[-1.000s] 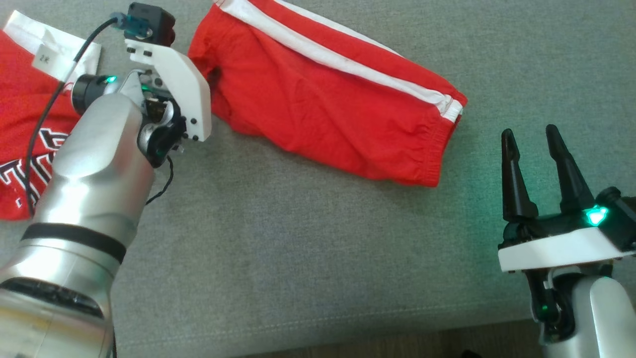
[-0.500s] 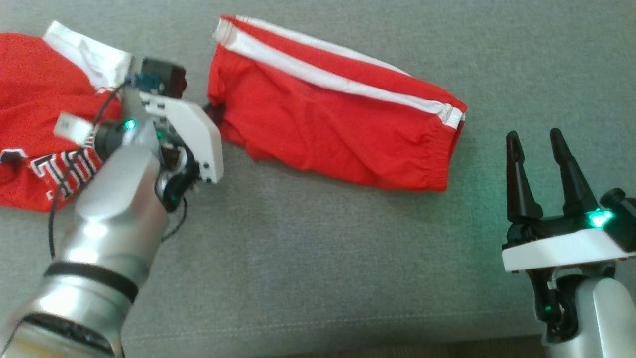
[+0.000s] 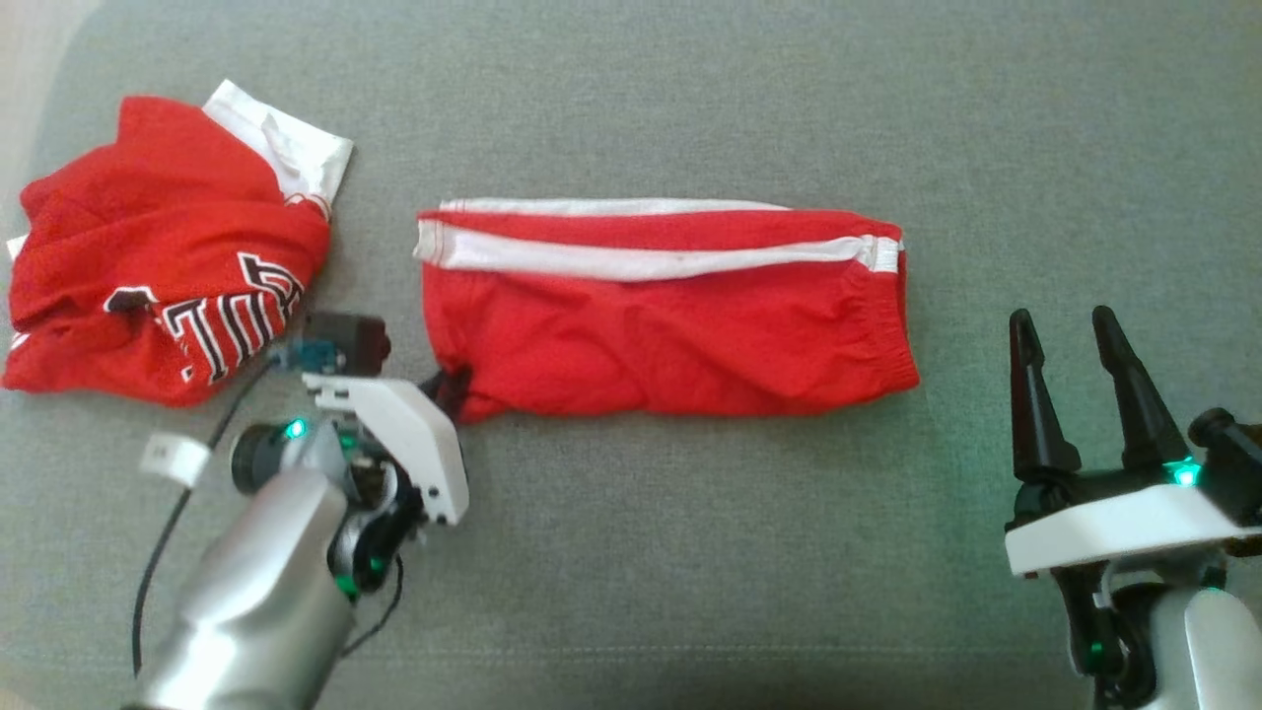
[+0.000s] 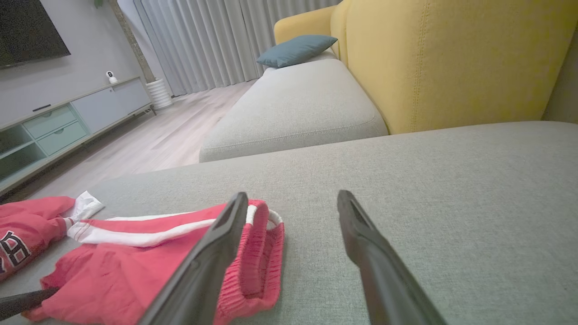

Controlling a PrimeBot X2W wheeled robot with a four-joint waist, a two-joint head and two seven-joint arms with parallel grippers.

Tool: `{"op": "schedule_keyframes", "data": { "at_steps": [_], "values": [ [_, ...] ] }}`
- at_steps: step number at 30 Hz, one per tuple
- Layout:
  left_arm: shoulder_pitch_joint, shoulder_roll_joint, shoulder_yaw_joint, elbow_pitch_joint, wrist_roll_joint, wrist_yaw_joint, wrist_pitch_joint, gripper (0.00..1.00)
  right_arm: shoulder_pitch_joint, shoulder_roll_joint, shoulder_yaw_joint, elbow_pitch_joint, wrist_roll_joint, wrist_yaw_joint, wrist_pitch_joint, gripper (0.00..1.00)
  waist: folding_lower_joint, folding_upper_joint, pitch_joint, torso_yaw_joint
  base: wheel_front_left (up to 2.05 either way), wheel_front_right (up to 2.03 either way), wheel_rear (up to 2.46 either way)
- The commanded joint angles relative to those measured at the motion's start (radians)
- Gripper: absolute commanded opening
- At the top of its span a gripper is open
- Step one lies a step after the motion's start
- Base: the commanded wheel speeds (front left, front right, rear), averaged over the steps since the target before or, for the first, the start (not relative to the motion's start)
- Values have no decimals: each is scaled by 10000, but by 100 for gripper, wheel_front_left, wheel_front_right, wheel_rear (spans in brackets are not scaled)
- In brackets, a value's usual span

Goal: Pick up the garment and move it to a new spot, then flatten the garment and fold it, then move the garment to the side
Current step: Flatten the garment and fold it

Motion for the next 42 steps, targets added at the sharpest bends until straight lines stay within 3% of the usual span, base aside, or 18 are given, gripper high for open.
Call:
{"op": "schedule_keyframes", "data": {
  "at_steps": [1, 3, 4, 5, 6, 17, 25, 42],
  "values": [
    [48, 391, 398, -489, -76, 177, 32, 0, 20, -45, 158, -347, 49, 75, 65, 100, 0, -1, -75, 29, 0, 0, 0],
    [400, 451, 396, -938, -130, 344, 96, 0, 66, -45, 146, -368, 40, 75, 109, 100, 0, -1, -147, 40, 0, 0, 0],
    [525, 486, 413, -1170, -107, 443, 16, 24, 84, -45, 139, -398, -15, 75, 130, 100, 0, -1, -163, 45, 0, 0, 0],
    [648, 518, 435, -1385, -64, 566, -99, 91, 100, -45, 133, -429, -73, 75, 153, 100, 0, -1, -189, 50, 0, 0, 0],
    [774, 527, 460, -1586, -36, 671, -234, 100, 113, -45, 128, -457, -203, 75, 196, 100, 0, -1, -221, 56, 0, 0, 0],
    [1654, 641, 988, -3178, 1235, 1933, -3609, 100, 196, -45, 33, -747, -655, 75, 567, 100, 0, -1, -728, 320, 0, 0, 0],
    [2165, 930, 1603, -4530, 2371, 2594, -4011, 100, 396, -45, -85, -900, -889, 75, 734, 100, 0, -1, -1196, 591, 0, 0, 0],
    [3634, 1317, 1686, -5379, 2775, 2411, -4013, 100, 1316, -45, -297, -902, -679, 75, 824, 100, 0, -1, -1925, 514, 0, 0, 0]
  ]
}}
